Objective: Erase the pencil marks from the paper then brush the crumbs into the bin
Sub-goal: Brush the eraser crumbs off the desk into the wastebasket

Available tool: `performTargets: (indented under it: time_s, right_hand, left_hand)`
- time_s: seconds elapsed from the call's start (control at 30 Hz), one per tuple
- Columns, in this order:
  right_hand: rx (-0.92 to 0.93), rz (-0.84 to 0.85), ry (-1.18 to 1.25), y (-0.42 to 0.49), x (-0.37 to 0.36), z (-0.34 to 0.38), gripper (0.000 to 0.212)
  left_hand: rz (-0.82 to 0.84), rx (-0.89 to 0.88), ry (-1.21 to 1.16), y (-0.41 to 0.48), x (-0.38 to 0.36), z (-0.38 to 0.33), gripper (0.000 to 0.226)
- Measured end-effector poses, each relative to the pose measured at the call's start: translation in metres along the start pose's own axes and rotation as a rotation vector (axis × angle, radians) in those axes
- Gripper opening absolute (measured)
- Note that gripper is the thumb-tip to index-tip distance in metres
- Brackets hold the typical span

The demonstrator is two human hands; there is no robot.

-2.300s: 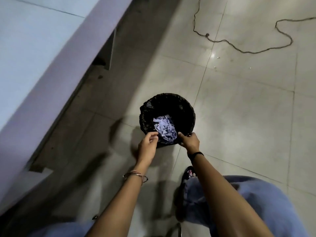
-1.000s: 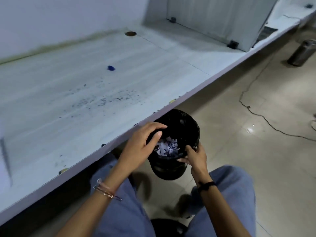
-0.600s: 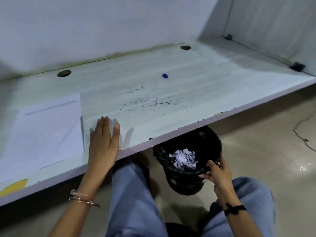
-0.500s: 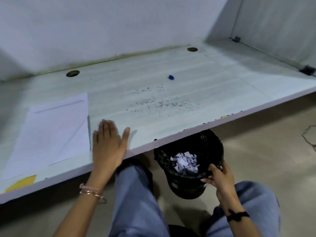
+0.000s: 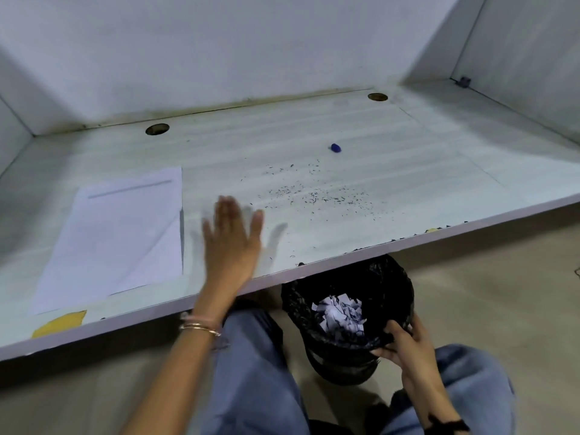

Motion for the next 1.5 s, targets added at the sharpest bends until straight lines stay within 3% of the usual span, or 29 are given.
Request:
performTargets:
  time_s: [0.07,0.13,0.27,0.4,0.5,0.6,0.67,0.8,0.97,1.03,1.1,1.17,1.23,1.37,1.5]
  right_hand:
    - [0.005,0.011,-0.010,0.000,-0.002,0.002,0.043]
    - [0.014,0.014,-0.021,-0.001,-0.004,0.003,0.043]
    - [0.027,0.022,-0.030,-0.010,-0.008,0.006,0.045]
    - [0.025,0.016,-0.009,-0.015,-0.009,0.010,0.046]
    - [0.026,0.012,-0.009,-0.016,-0.007,0.012,0.049]
    - [0.021,0.013,-0.018,-0.017,-0.006,0.010,0.049]
    - [0.017,0.007,-0.005,-0.016,-0.006,0.009,0.049]
    - [0.010,0.001,0.012,-0.015,-0.007,0.010,0.049]
    - [0.012,-0.015,0.022,-0.011,-0.005,0.015,0.049]
    - [0.020,-0.013,0.024,-0.010,-0.002,0.017,0.049]
    - [0.030,-0.008,0.014,-0.011,0.000,0.018,0.048]
    - [0.036,-0.001,0.018,-0.012,0.000,0.020,0.048]
    - [0.036,0.002,0.022,-0.013,0.000,0.020,0.048]
    - [0.033,-0.009,0.027,-0.015,0.001,0.019,0.046]
    - [0.033,-0.031,0.043,-0.014,0.004,0.021,0.040]
  left_hand:
    - [0.062,0.138,0.134,-0.005,0.003,0.043,0.098]
    - [0.083,0.136,0.198,-0.005,-0.004,0.041,0.099]
    - [0.117,-0.059,0.105,0.002,-0.033,-0.028,0.101]
    - [0.274,-0.287,-0.099,-0.002,-0.048,-0.090,0.088]
    - [0.104,-0.174,0.053,0.011,-0.017,-0.025,0.064]
    - [0.087,0.077,0.198,0.006,-0.006,0.042,0.078]
    - [0.056,0.095,0.156,0.007,-0.015,0.025,0.090]
    - [0.069,-0.064,0.089,0.011,-0.041,-0.053,0.100]
    - [0.274,-0.387,-0.161,-0.012,-0.060,-0.125,0.086]
    - [0.117,-0.314,-0.107,0.002,-0.031,-0.090,0.088]
    - [-0.015,-0.153,0.040,0.014,-0.005,-0.028,0.073]
    - [0.015,0.043,0.119,0.016,0.001,0.024,0.066]
    - [0.045,0.150,0.105,0.016,-0.009,0.028,0.076]
    - [0.060,-0.049,0.089,0.022,-0.043,-0.056,0.095]
    - [0.237,-0.322,-0.086,0.001,-0.079,-0.143,0.083]
Point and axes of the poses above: each hand's wrist, its own y-axis towards the middle knuckle, its own x-axis out of the back of the hand, z = x × y, the point moved 9 cm from there along y, towards the middle knuckle, and after that the axes turned 8 degrees about -x, right-handed, at the moved point
